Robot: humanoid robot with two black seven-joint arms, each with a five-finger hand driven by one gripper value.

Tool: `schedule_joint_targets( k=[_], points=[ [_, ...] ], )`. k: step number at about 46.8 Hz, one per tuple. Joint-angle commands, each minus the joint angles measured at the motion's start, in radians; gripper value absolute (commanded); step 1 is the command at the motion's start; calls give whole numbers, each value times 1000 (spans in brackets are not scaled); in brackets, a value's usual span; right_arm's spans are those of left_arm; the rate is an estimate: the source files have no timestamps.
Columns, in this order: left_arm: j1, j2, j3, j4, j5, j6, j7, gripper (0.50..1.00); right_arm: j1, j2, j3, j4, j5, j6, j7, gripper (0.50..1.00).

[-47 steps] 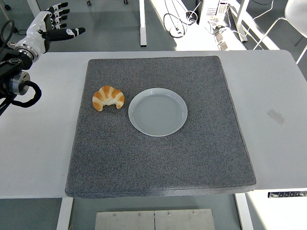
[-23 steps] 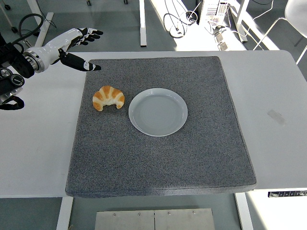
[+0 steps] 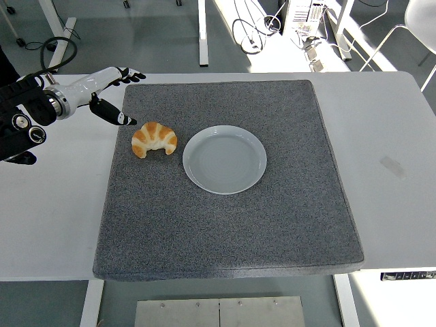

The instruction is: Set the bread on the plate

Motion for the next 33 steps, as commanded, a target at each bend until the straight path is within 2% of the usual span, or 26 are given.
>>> schedule_joint_targets(
  k=[1,15,23,33],
  points=[
    [0,-3,8,-15,14,0,23,898,0,0,0,0,0,0,0,1000],
    [3,-52,37,-18,78,1,86,895,0,0,0,0,0,0,0,1000],
    [2,-61,52,-16,98,1,95,893,0,0,0,0,0,0,0,1000],
    [2,-87,54,-2,154,3,138,892,0,0,0,0,0,0,0,1000]
  ],
)
